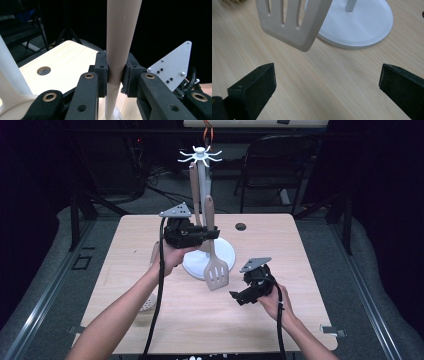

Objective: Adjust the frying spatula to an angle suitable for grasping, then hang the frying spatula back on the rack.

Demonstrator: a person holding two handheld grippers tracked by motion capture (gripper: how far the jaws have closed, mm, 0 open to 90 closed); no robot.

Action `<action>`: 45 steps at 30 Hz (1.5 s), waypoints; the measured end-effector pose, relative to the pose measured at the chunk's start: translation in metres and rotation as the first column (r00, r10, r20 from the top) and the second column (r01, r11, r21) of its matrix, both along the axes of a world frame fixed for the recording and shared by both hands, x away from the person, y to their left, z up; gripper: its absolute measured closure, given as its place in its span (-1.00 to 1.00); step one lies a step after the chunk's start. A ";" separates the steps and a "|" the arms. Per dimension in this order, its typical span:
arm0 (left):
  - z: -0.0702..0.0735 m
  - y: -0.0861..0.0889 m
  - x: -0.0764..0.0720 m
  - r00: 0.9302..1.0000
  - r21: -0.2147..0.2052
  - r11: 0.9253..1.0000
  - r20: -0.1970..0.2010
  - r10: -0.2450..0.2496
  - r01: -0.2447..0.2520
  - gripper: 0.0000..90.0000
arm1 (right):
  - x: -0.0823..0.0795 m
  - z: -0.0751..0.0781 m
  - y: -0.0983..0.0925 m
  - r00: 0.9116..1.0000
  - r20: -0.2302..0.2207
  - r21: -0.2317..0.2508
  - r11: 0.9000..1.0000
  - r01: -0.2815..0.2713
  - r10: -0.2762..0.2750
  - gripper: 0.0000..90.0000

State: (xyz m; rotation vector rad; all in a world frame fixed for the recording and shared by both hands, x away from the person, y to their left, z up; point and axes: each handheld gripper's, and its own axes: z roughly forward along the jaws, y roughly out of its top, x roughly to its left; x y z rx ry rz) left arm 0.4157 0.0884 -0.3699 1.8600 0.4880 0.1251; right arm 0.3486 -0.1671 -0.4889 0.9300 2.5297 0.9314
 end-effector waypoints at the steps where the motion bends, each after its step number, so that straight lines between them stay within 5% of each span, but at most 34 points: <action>1: 0.001 0.000 0.000 1.000 0.006 1.000 0.003 -0.002 0.002 0.70 | 0.000 0.000 0.000 1.000 0.002 -0.008 1.000 -0.002 0.002 -0.99; 45: 0.032 -0.008 0.033 1.000 0.009 1.000 -0.001 0.010 -0.010 0.70 | -0.002 -0.003 -0.002 1.000 0.002 -0.033 0.999 -0.011 0.011 -0.98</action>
